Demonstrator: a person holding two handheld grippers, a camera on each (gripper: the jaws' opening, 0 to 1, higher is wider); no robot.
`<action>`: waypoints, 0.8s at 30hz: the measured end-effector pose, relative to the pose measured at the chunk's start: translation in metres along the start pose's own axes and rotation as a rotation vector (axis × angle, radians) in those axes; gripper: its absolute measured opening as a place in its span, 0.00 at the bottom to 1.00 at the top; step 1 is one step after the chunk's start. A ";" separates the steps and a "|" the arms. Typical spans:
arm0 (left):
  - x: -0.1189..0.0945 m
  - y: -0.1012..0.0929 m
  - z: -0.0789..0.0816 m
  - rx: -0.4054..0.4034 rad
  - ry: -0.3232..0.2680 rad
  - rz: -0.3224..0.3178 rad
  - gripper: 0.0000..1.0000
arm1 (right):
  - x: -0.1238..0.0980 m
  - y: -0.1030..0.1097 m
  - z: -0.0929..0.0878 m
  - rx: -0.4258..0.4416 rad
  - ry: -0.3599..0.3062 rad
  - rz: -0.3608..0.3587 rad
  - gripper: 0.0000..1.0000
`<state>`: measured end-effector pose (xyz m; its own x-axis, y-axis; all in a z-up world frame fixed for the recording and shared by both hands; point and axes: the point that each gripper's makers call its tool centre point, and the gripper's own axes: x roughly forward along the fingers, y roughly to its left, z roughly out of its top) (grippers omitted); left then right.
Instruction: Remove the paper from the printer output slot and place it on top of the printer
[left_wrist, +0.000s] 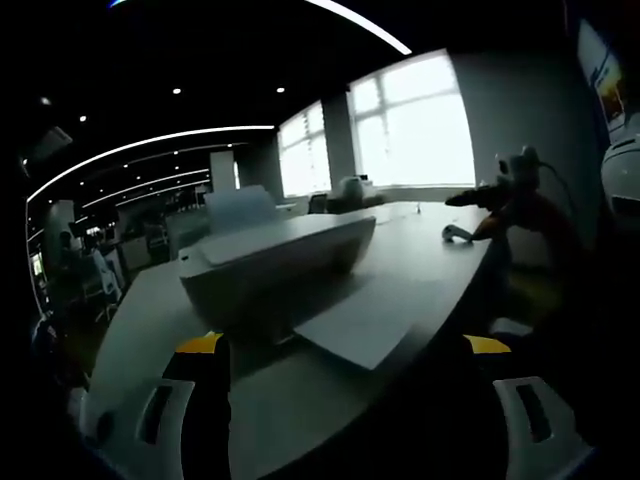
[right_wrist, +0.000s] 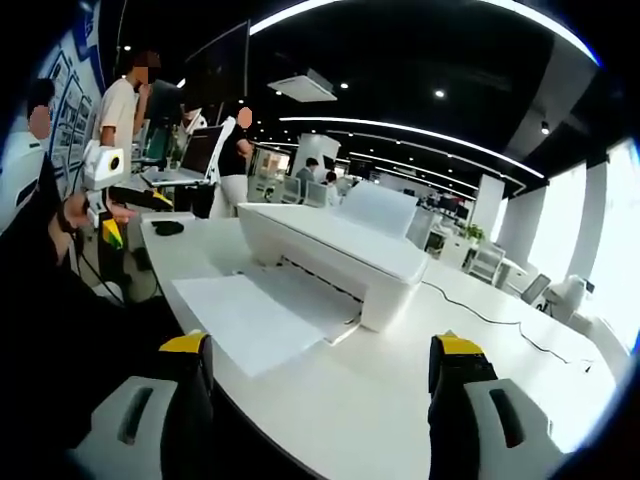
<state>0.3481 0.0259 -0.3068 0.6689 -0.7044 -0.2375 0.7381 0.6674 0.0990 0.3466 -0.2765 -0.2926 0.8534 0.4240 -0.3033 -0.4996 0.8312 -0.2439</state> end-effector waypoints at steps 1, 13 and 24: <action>0.000 0.000 0.000 -0.001 0.000 0.000 0.97 | 0.000 0.000 0.000 -0.001 0.000 0.000 0.84; 0.002 -0.001 -0.002 -0.004 0.006 -0.004 0.97 | -0.002 0.000 0.002 -0.004 -0.004 -0.003 0.84; 0.003 -0.001 -0.002 0.006 0.011 -0.003 0.97 | -0.002 0.000 0.003 -0.009 -0.003 -0.007 0.84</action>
<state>0.3488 0.0235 -0.3094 0.6655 -0.7040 -0.2481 0.7408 0.6637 0.1036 0.3452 -0.2767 -0.2888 0.8570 0.4195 -0.2992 -0.4954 0.8305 -0.2546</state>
